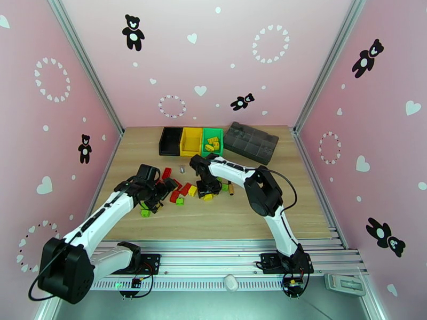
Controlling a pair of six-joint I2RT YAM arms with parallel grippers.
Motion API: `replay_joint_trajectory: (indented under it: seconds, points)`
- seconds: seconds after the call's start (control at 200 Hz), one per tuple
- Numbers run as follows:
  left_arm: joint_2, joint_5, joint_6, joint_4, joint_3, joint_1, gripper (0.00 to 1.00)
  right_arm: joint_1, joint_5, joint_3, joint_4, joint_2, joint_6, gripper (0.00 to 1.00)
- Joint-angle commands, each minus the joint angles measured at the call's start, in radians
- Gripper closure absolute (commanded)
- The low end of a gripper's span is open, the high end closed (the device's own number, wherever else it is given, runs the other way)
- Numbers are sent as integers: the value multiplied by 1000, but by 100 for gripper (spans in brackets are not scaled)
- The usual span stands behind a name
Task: Sort the legos into containers by color
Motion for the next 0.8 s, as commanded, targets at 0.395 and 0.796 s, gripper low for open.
replay_joint_trajectory:
  seconds: [0.395, 0.796]
  points:
    - [343, 184, -71, 322, 274, -68, 2, -208, -291, -23, 218, -126, 127, 68]
    - [707, 297, -174, 498, 686, -46, 3, -404, -363, 248, 310, 32, 270, 67]
